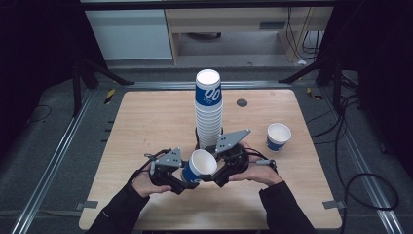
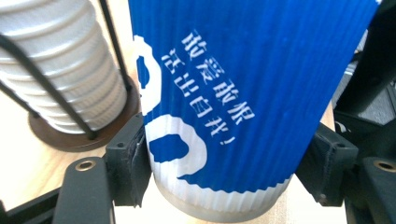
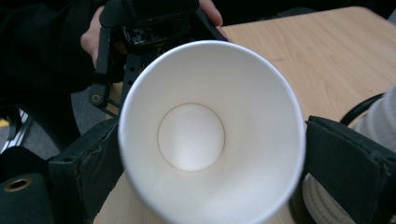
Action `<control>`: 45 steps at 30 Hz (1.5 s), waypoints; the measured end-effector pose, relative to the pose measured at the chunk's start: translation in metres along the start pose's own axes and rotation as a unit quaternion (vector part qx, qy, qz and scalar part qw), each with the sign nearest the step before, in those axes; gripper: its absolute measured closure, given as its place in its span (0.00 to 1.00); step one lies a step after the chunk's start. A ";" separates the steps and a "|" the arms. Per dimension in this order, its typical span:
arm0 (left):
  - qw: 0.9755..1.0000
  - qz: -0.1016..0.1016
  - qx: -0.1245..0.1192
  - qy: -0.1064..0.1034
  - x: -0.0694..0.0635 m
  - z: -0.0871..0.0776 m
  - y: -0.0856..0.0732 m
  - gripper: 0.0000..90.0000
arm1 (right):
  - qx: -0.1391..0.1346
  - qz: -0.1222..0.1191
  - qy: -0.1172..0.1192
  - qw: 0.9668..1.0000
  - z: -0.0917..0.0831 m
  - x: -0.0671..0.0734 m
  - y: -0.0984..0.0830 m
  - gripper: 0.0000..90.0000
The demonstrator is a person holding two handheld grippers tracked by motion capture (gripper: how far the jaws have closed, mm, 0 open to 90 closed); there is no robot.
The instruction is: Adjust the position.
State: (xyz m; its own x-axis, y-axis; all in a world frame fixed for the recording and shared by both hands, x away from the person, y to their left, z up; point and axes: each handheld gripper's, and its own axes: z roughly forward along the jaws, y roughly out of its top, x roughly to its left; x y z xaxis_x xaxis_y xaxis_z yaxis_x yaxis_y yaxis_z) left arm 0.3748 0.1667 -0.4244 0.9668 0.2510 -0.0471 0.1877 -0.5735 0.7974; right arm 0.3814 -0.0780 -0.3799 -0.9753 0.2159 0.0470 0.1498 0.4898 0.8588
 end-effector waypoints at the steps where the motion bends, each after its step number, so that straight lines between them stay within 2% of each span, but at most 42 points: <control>1: 1.000 -0.005 -0.006 0.002 0.001 -0.002 0.000 0.31 | -0.007 0.002 -0.006 1.000 -0.003 0.000 -0.001 0.08; 4: 0.999 -0.014 -0.027 0.009 0.004 -0.007 -0.001 0.31 | -0.038 0.018 -0.029 0.999 -0.013 -0.002 -0.005 0.08; 7: 0.998 -0.022 -0.048 0.016 0.004 -0.010 0.000 0.31 | -0.058 0.039 -0.034 0.997 -0.019 -0.004 -0.013 0.08; 10: 0.998 -0.026 -0.063 0.020 0.004 -0.008 0.000 0.31 | -0.064 0.050 -0.033 0.996 -0.020 -0.004 -0.020 0.08; 17: 0.997 -0.019 -0.071 0.026 -0.004 -0.002 0.005 0.31 | -0.072 0.063 -0.017 0.995 -0.009 -0.002 -0.026 0.08; 23: 0.997 -0.021 -0.072 0.027 -0.008 0.004 0.005 0.31 | -0.095 0.071 -0.010 0.993 0.000 0.000 -0.022 0.11; 36: 0.997 -0.019 -0.074 0.034 -0.012 0.010 0.007 0.31 | -0.095 0.075 0.001 0.993 0.016 0.002 -0.022 0.20; 45: 0.997 -0.018 -0.071 0.034 -0.012 0.011 0.006 0.31 | -0.099 0.078 0.000 0.992 0.017 0.002 -0.024 0.23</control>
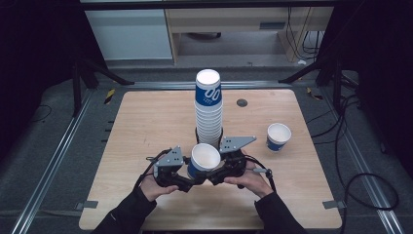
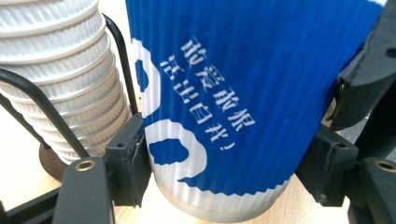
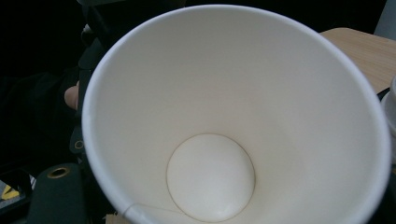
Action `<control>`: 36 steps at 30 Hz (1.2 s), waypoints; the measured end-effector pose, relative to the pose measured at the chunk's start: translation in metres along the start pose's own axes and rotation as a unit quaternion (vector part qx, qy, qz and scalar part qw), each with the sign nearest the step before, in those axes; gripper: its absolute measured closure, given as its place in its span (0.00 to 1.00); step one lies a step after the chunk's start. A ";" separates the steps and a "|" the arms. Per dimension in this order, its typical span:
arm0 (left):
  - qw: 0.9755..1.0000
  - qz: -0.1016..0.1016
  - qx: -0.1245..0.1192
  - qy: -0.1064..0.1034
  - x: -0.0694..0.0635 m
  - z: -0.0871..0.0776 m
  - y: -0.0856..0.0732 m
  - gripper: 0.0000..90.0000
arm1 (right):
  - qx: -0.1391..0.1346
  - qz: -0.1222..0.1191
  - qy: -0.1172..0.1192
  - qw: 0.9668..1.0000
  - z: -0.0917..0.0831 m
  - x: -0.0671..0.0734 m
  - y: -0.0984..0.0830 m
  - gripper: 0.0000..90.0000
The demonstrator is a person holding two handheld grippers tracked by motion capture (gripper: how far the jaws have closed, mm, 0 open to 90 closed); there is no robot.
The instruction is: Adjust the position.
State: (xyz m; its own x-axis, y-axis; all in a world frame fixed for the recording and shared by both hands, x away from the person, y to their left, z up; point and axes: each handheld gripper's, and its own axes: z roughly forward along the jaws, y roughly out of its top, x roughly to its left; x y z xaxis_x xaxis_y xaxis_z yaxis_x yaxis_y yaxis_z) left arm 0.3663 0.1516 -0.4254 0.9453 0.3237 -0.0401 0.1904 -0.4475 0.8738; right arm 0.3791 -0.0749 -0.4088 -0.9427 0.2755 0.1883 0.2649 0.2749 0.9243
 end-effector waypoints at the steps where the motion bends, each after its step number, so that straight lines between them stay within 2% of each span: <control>1: 1.000 0.001 0.000 0.000 0.000 0.000 0.000 0.31 | -0.001 -0.002 -0.001 1.000 0.000 0.000 0.000 0.23; 10: 1.000 0.001 0.002 -0.002 -0.001 -0.002 0.001 0.29 | -0.009 -0.011 -0.001 1.000 -0.002 0.002 0.000 0.24; 17: 1.000 -0.003 0.010 0.014 0.003 -0.010 -0.001 0.24 | -0.029 -0.015 -0.026 0.999 -0.019 -0.001 0.005 0.24; 22: 0.999 -0.012 0.019 0.029 0.008 -0.017 -0.006 0.23 | -0.032 -0.013 -0.063 0.997 -0.034 -0.006 0.004 0.24; 27: 0.998 -0.023 0.020 0.048 0.012 -0.027 -0.013 0.23 | -0.035 -0.013 -0.100 0.994 -0.048 -0.010 0.003 0.24; 29: 0.997 -0.032 0.023 0.067 0.016 -0.036 -0.020 0.23 | -0.034 -0.012 -0.114 0.993 -0.053 -0.011 0.003 0.24; 34: 0.995 -0.048 0.027 0.083 0.024 -0.044 -0.029 0.23 | -0.026 -0.012 -0.149 0.988 -0.063 -0.016 -0.001 0.24; 36: 0.993 -0.054 0.026 0.098 0.028 -0.049 -0.031 0.22 | -0.025 -0.009 -0.164 0.986 -0.067 -0.018 -0.003 0.24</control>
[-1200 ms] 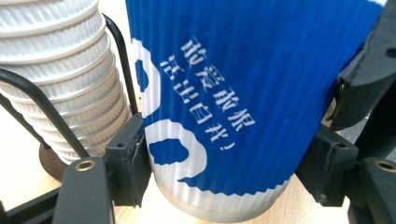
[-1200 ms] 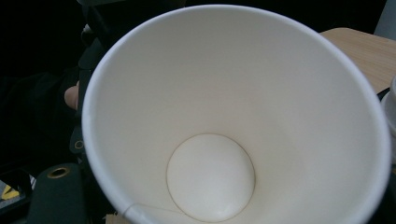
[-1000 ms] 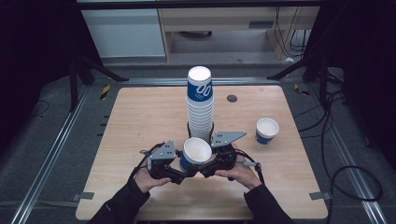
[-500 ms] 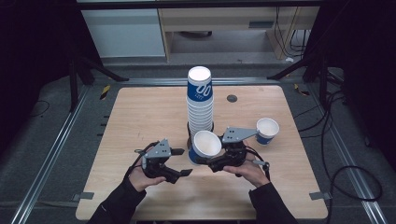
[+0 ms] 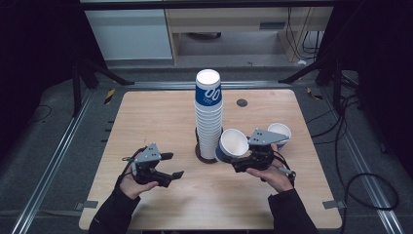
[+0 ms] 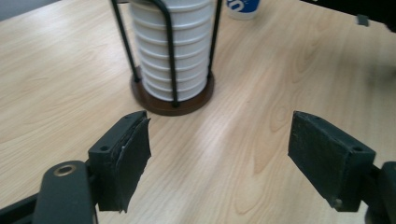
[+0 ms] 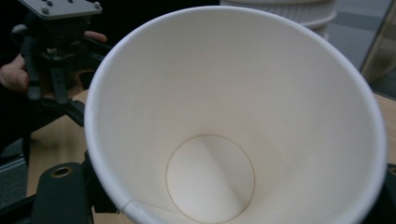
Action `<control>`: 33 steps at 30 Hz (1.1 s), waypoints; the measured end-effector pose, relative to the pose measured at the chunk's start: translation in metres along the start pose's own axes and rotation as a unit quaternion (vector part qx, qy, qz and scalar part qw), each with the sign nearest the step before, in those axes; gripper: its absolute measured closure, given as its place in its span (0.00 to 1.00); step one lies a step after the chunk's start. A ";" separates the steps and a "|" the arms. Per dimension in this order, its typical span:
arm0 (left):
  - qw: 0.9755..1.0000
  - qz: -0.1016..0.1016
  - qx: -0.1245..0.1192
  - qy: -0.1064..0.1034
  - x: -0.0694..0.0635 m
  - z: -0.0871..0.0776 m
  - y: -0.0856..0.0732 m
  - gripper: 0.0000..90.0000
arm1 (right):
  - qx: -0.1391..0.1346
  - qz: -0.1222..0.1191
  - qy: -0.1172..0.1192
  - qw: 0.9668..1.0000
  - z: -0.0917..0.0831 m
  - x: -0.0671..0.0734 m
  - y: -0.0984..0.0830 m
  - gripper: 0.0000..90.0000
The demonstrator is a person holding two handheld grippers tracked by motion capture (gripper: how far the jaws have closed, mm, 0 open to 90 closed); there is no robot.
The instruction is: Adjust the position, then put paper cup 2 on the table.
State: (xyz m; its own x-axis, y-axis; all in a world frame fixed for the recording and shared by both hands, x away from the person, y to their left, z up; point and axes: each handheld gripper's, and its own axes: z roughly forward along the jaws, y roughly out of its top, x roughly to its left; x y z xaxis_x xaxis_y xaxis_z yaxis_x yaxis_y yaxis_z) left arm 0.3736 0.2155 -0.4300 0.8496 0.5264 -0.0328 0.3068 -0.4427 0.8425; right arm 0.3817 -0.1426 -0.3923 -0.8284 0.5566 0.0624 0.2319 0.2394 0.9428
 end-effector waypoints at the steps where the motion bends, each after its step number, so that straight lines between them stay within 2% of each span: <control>1: 1.000 -0.001 0.000 0.004 0.002 -0.001 0.000 0.22 | 0.001 0.002 -0.005 1.000 -0.002 -0.002 -0.001 0.24; 6: 1.000 -0.020 -0.003 0.024 0.011 -0.005 -0.003 0.21 | 0.007 0.011 -0.044 0.999 -0.012 -0.009 -0.003 0.24; 11: 0.999 -0.036 -0.003 0.036 0.017 -0.009 -0.005 0.21 | 0.011 0.023 -0.084 0.996 -0.025 -0.017 -0.006 0.24; 14: 0.998 -0.042 -0.003 0.040 0.020 -0.011 -0.006 0.21 | 0.012 0.035 -0.098 0.995 -0.033 -0.023 -0.011 0.24; 19: 0.997 -0.050 0.003 0.051 0.025 -0.012 -0.009 0.20 | 0.023 0.037 -0.127 0.991 -0.045 -0.028 -0.019 0.24; 25: 0.997 -0.057 0.003 0.059 0.029 -0.014 -0.011 0.20 | 0.030 0.045 -0.171 0.984 -0.063 -0.035 -0.026 0.24; 33: 0.995 -0.069 0.005 0.069 0.034 -0.016 -0.014 0.20 | 0.038 0.058 -0.226 0.972 -0.081 -0.045 -0.033 0.23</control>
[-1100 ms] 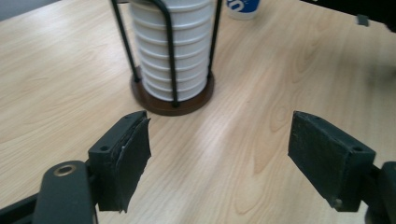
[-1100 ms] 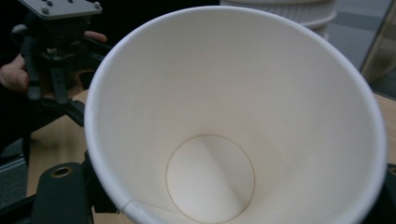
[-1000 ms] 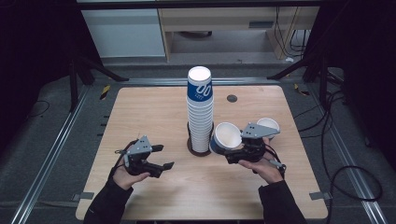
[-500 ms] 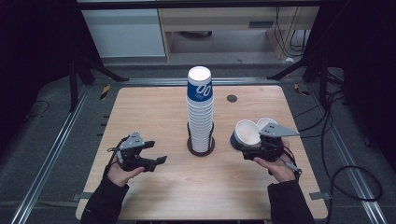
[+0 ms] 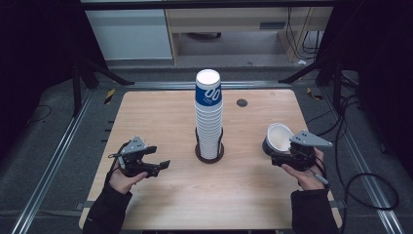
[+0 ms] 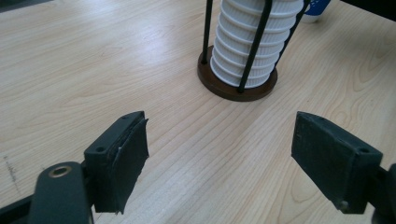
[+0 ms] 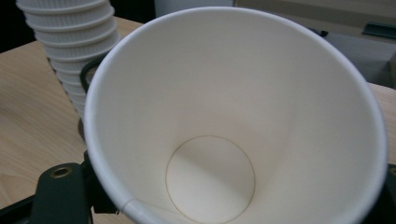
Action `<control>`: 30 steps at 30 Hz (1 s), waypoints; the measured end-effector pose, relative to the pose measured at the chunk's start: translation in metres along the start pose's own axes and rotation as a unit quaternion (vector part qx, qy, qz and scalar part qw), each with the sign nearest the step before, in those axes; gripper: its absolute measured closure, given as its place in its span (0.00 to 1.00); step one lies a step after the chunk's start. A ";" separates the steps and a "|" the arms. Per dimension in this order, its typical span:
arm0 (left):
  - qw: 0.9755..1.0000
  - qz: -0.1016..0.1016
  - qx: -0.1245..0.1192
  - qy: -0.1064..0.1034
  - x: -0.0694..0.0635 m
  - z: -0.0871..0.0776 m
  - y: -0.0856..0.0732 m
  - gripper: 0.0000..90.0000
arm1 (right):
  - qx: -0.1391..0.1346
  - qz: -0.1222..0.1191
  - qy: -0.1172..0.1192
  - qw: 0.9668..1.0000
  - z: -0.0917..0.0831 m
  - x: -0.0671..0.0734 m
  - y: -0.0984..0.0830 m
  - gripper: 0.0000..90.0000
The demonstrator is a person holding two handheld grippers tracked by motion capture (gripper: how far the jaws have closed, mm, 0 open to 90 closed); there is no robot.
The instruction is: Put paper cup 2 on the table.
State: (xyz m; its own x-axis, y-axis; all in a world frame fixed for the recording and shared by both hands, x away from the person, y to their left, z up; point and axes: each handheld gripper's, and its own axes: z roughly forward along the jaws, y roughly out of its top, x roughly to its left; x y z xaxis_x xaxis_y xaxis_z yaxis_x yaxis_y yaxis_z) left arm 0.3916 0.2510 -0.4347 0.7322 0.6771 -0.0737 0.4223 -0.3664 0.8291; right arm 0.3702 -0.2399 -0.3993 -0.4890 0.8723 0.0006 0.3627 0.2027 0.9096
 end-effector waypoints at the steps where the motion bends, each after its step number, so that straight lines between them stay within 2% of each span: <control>1: 1.000 -0.004 -0.001 0.000 0.001 0.001 0.000 0.20 | 0.004 0.000 -0.004 1.000 -0.001 -0.002 -0.001 0.23; 10: 1.000 -0.010 0.003 0.017 0.006 -0.002 -0.001 0.20 | 0.021 0.008 -0.032 0.999 -0.004 -0.016 -0.010 0.23; 16: 1.000 -0.016 -0.002 0.012 0.009 -0.005 -0.001 0.20 | 0.034 0.012 -0.049 0.998 -0.005 -0.025 -0.017 0.23; 23: 1.000 -0.013 0.003 0.015 0.009 -0.003 -0.002 0.20 | 0.056 0.014 -0.071 0.996 -0.005 -0.037 -0.028 0.23; 30: 1.000 -0.014 -0.001 0.013 0.008 -0.005 -0.002 0.20 | 0.080 0.019 -0.076 0.994 -0.004 -0.038 -0.043 0.23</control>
State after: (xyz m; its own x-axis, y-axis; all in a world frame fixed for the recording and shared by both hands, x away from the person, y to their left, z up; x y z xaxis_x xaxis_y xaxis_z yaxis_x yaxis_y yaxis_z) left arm 0.3939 0.2605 -0.4338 0.7056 0.7038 -0.0827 0.4411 -0.3448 0.8285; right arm 0.3699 -0.2833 -0.4364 -0.3518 0.9352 -0.0407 0.5050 0.2262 0.8329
